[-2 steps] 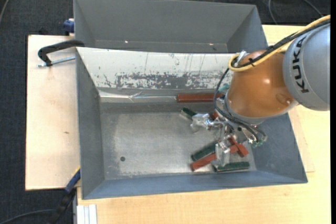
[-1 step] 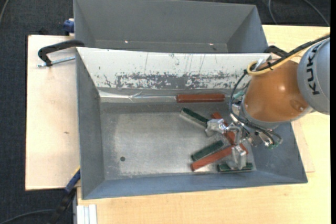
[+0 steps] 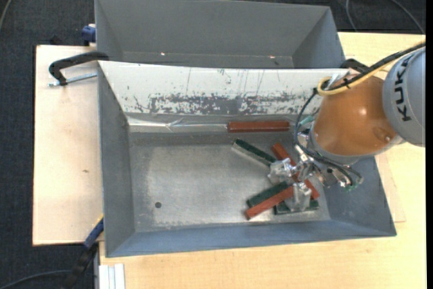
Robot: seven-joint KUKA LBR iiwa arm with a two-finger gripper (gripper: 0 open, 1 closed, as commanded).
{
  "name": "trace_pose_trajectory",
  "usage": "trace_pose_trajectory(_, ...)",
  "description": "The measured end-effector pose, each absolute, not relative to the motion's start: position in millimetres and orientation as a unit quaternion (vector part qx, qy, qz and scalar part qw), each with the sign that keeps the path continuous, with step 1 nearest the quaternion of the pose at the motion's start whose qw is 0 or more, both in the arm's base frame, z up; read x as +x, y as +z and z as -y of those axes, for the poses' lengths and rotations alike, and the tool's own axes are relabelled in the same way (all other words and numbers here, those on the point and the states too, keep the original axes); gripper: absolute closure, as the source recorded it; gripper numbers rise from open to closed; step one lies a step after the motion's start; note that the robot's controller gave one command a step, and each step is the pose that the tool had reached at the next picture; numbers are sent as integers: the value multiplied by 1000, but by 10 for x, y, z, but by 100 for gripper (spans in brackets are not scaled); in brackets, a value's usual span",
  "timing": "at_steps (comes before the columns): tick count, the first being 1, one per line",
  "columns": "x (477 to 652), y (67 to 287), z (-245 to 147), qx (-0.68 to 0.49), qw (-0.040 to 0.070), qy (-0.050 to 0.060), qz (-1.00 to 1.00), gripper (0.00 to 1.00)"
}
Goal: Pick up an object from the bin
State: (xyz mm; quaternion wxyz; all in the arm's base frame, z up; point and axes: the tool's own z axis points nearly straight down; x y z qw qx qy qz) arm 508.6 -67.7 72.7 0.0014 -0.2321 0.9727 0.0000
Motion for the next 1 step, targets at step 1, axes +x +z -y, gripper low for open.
trace_pose_trajectory(1, 5111, 2200, 572, -210, 7, -2, -978, 100)
